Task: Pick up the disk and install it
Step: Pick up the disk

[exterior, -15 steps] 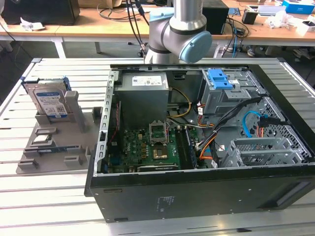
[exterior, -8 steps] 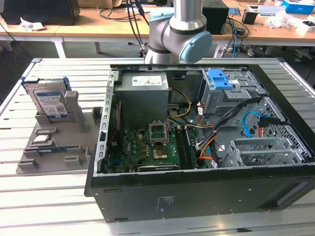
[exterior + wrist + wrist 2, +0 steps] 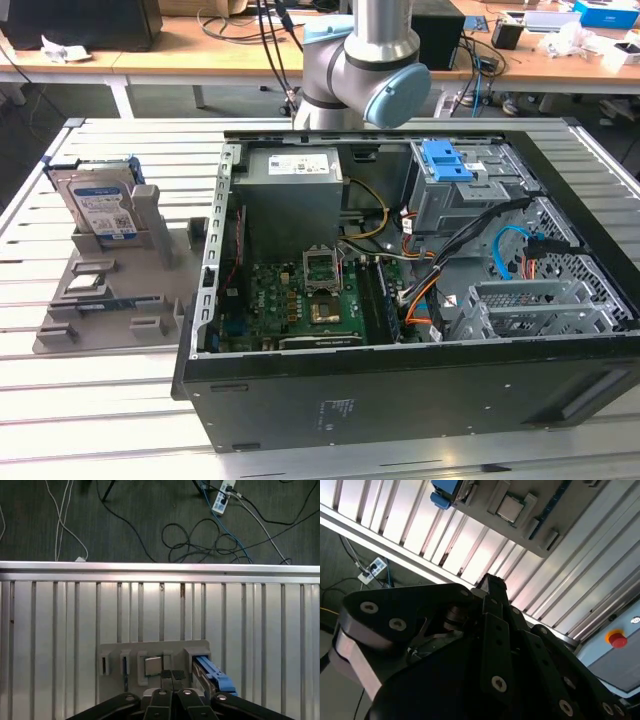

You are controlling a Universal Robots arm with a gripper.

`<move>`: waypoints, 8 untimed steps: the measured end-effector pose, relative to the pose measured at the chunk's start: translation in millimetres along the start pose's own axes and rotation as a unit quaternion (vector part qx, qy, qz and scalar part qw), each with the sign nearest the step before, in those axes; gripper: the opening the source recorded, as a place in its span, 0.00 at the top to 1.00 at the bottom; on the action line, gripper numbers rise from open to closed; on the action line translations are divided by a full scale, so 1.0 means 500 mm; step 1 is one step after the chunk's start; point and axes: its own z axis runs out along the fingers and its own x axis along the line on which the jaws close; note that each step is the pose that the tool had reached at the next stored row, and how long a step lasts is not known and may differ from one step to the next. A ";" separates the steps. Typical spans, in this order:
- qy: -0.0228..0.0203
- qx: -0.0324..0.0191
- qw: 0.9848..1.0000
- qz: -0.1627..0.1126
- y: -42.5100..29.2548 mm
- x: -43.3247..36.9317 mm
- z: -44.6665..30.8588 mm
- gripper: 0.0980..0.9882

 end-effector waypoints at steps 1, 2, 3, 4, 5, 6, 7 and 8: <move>0.000 0.000 1.000 -0.010 0.000 0.000 0.000 0.99; 0.001 0.000 1.000 -0.017 0.000 0.000 0.000 0.99; 0.001 -0.001 1.000 -0.025 0.000 0.000 0.000 0.99; 0.001 -0.001 1.000 -0.026 0.000 0.000 0.000 0.99; 0.001 -0.001 1.000 -0.026 0.000 0.000 0.000 0.99; 0.001 -0.001 1.000 -0.026 0.000 0.000 0.000 0.99; 0.001 -0.001 1.000 -0.025 0.000 0.000 0.000 0.99; 0.001 -0.001 1.000 -0.022 0.000 0.000 0.000 0.99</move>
